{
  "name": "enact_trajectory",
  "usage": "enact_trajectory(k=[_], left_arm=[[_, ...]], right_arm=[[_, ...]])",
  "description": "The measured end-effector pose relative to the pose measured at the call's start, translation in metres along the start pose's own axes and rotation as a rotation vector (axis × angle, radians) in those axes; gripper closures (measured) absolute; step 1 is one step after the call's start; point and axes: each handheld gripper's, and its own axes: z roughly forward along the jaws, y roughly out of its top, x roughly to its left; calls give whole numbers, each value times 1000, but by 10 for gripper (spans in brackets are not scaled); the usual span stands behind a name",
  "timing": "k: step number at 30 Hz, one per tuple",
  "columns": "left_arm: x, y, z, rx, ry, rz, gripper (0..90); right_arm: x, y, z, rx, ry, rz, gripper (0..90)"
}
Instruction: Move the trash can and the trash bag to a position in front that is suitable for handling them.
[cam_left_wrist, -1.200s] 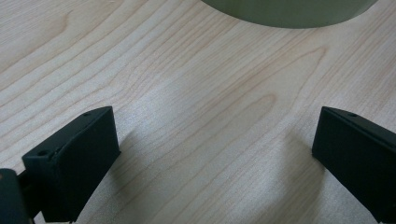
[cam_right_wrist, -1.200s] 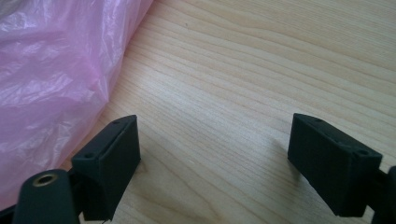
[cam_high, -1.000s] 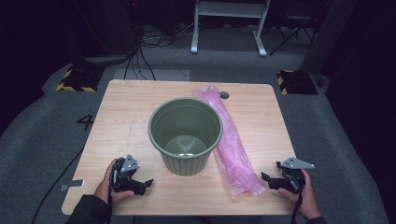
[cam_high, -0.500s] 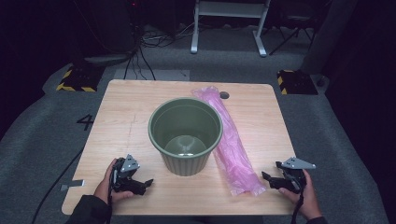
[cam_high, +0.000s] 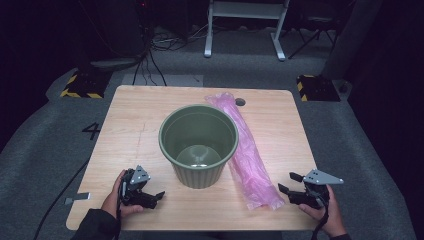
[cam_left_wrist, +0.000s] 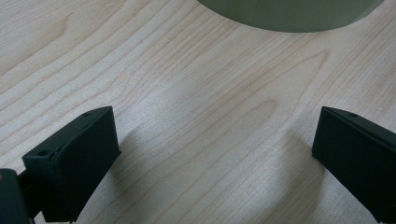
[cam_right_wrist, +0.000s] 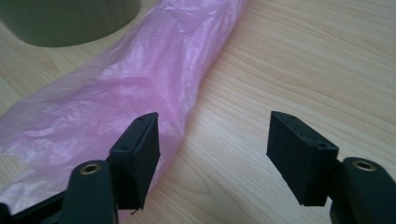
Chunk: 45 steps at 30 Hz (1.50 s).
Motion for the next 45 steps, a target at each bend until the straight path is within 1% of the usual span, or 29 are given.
enact_trajectory(k=[5, 7, 8, 9, 13, 16, 17, 18, 19, 21, 23, 25, 26, 27, 32, 33, 36, 38, 39, 41, 43, 45], left_arm=[[0, 0, 0, 0, 0, 0, 4], [0, 0, 0, -1, -1, 0, 4], [0, 0, 0, -1, -1, 0, 5], [0, 0, 0, 0, -2, -7, 4], [-1, 0, 1, 2, -1, -9, 4], [-1, 1, 1, 0, 6, -10, 4], [-2, 2, 2, -1, 5, -12, 4], [-2, 2, 2, 2, 4, -9, 4], [-2, 2, 2, -1, 6, -9, 4], [-3, 4, 3, 3, 5, -10, 4], [-5, 4, 4, -1, 6, -16, 4], [-5, 5, 5, 0, 4, -13, 4], [-5, 5, 5, 2, 7, -5, 4], [-6, 6, 5, 1, 2, -9, 4], [-8, 10, 9, 3, -11, 9, 4], [-10, 11, 10, -1, -16, 7, 4], [-12, 14, 13, 2, -24, 22, 4], [-13, 16, 14, 2, -30, 20, 4], [-13, 16, 15, 2, -30, 25, 4], [-14, 17, 16, 1, -35, 20, 4], [-13, 18, 17, 3, -31, 31, 4], [-14, 19, 18, 0, -35, 27, 3]], right_arm=[[10, 4, 2, -7, 35, -36, 431], [13, 5, 4, -8, 56, -42, 451], [13, 5, 4, -8, 56, -42, 451], [16, 5, 6, 2, 75, -52, 481], [21, 4, 13, 25, 107, -77, 536], [26, 2, 17, 45, 130, -95, 601], [27, 2, 19, 54, 140, -104, 653], [29, 1, 20, 56, 143, -113, 696], [30, 1, 21, 50, 135, -120, 735], [31, 1, 23, 43, 148, -116, 779], [32, 0, 24, 48, 148, -125, 790], [32, 0, 26, 57, 153, -128, 789], [32, -1, 26, 59, 153, -130, 790], [32, -1, 27, 62, 156, -128, 790], [34, -2, 30, 75, 162, -130, 790], [34, -2, 31, 79, 167, -133, 790], [36, -2, 33, 86, 171, -138, 790], [37, -3, 34, 91, 173, -137, 790], [37, -3, 35, 94, 175, -138, 789], [38, -3, 36, 99, 178, -141, 790], [38, -4, 37, 101, 183, -139, 789], [39, -4, 37, 101, 186, -138, 789]])
